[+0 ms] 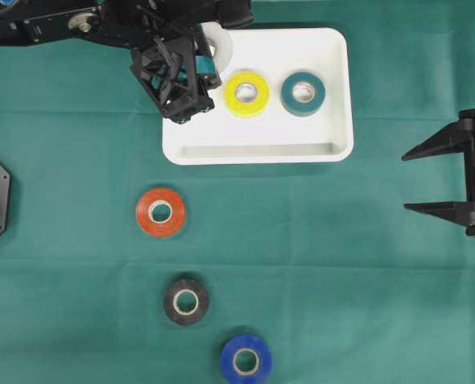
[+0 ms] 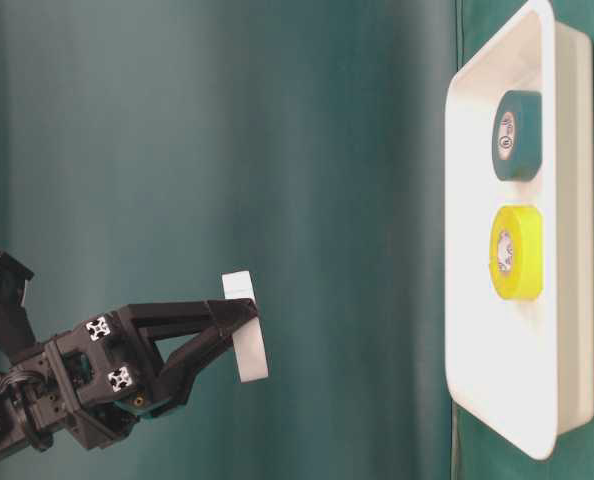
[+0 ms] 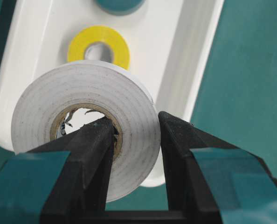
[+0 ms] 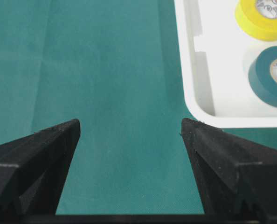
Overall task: Pick up the tape from a random location and place it into the white case.
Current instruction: 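Lower the white roll into the tray left of the yellow roll and release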
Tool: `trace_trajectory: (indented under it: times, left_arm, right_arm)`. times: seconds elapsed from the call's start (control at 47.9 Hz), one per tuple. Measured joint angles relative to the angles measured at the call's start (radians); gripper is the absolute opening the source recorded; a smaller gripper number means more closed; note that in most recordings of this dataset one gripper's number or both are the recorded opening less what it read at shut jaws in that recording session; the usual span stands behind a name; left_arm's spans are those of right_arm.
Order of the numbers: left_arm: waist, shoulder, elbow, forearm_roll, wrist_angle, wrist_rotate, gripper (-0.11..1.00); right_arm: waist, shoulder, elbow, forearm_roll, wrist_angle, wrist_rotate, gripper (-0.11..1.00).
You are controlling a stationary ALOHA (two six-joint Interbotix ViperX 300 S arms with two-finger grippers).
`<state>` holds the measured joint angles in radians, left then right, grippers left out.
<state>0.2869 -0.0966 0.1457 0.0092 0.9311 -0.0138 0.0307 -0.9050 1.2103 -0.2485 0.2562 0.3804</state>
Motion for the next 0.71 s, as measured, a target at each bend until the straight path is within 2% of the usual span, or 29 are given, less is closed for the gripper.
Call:
trace_trajectory:
  times: [0.71]
  left_arm:
    - [0.002,0.0,0.003,0.0,0.011,-0.002,0.24]
  right_arm:
    - [0.0,0.0,0.0,0.0,0.0,0.0,0.87]
